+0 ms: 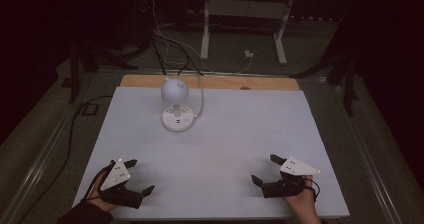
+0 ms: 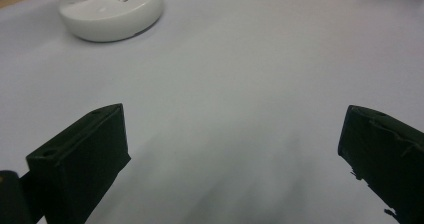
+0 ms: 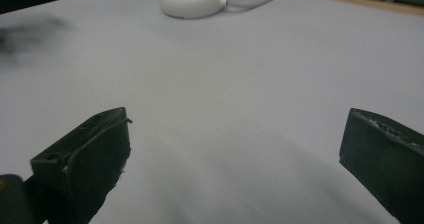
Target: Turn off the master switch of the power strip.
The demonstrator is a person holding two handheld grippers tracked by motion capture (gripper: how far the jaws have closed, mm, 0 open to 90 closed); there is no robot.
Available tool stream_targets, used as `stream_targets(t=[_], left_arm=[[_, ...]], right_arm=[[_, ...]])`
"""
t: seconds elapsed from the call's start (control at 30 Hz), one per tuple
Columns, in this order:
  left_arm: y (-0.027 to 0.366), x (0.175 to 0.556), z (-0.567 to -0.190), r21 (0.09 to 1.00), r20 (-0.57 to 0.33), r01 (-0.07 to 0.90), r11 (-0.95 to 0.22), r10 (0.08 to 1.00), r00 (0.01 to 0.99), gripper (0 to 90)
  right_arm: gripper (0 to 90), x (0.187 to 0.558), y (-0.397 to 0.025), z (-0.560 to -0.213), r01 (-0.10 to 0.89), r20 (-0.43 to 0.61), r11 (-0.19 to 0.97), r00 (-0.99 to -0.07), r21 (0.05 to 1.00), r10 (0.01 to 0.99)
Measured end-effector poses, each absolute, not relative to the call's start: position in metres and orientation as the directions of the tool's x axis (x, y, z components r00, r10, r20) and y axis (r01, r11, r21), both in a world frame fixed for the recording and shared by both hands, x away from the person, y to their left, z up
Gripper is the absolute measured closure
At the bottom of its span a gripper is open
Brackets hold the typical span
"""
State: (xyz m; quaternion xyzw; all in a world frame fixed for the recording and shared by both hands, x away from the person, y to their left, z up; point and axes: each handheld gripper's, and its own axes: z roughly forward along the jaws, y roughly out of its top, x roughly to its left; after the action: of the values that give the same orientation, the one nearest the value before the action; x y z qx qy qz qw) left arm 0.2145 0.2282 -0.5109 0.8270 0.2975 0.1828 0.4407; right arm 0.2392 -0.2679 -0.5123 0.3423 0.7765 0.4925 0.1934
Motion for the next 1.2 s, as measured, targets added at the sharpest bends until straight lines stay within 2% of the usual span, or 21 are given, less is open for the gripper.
stream_targets(t=[0.17,0.87,1.0,1.2], left_arm=[[0.228,0.215,-0.512,0.832,0.016,0.340,-0.438,0.631,0.775,0.3],[0.220,0.216,-0.515,0.800,0.002,0.363,-0.478,0.607,0.794,0.3],[0.216,0.219,-0.511,0.795,-0.028,0.377,-0.476,0.591,0.806,0.3],[0.210,0.222,-0.500,0.788,-0.029,0.369,-0.492,0.570,0.821,0.3]], right_arm=[[0.0,0.243,-0.269,-0.515,0.351,0.010,0.312,-0.678,0.883,0.735],[0.0,0.240,-0.273,-0.509,0.332,-0.008,0.286,-0.640,0.899,0.768],[0.0,0.238,-0.271,-0.509,0.331,-0.013,0.290,-0.638,0.898,0.770],[0.0,0.237,-0.269,-0.508,0.324,-0.021,0.289,-0.633,0.901,0.774]])
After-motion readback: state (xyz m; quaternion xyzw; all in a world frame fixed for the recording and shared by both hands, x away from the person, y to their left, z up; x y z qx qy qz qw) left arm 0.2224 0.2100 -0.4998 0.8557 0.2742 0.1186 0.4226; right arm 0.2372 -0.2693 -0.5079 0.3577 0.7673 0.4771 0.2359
